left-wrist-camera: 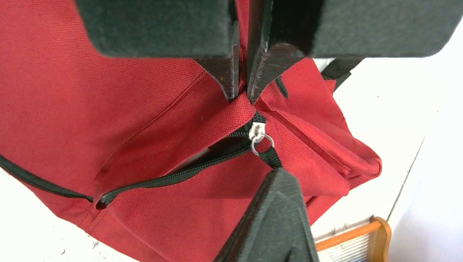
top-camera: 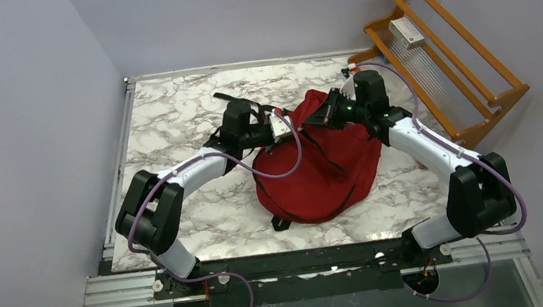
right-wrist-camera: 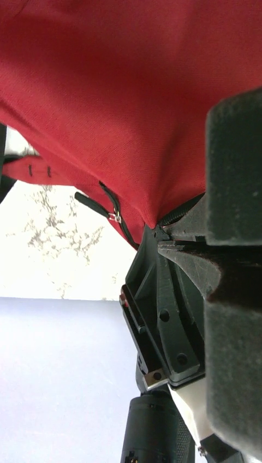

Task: Pack the student bag
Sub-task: Zip the student bag at the center of the board.

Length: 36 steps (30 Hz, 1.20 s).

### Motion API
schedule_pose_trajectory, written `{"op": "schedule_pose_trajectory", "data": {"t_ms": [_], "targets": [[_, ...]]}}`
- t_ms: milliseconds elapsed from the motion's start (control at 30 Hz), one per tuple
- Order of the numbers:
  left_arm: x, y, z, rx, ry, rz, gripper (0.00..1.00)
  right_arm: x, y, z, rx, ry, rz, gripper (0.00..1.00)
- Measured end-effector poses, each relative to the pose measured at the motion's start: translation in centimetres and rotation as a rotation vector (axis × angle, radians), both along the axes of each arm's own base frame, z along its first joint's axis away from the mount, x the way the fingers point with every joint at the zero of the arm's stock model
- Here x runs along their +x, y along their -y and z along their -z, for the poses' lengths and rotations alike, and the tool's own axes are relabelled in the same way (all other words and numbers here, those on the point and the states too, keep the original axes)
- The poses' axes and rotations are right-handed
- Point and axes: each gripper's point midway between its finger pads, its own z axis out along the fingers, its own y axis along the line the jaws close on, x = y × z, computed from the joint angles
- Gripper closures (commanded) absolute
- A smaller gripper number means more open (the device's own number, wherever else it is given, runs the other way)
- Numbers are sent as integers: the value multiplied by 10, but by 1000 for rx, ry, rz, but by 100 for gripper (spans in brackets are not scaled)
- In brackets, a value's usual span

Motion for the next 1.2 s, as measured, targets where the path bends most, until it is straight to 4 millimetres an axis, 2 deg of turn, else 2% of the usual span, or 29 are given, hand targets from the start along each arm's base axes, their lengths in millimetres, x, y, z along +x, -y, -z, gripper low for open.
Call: {"op": "schedule_pose_trajectory", "data": {"t_ms": [233, 333, 533, 733, 967, 1200], "targets": [[-30, -1, -9, -24, -71, -86, 65, 1, -21, -8, 44, 19, -153, 100], [-42, 1, -3, -27, -106, -112, 50, -4, -26, -5, 56, 15, -209, 100], [-47, -15, 4, -49, -177, -217, 35, -9, -27, -7, 55, 46, -259, 100], [-44, -33, -8, -140, -317, -343, 23, -16, -23, -13, 56, 103, -276, 99], [-29, -49, -29, -305, -490, -480, 18, -26, -26, -9, 87, 188, -340, 99], [-19, -52, -27, -388, -665, -548, 22, -37, -35, -18, 120, 356, -502, 100]]}}
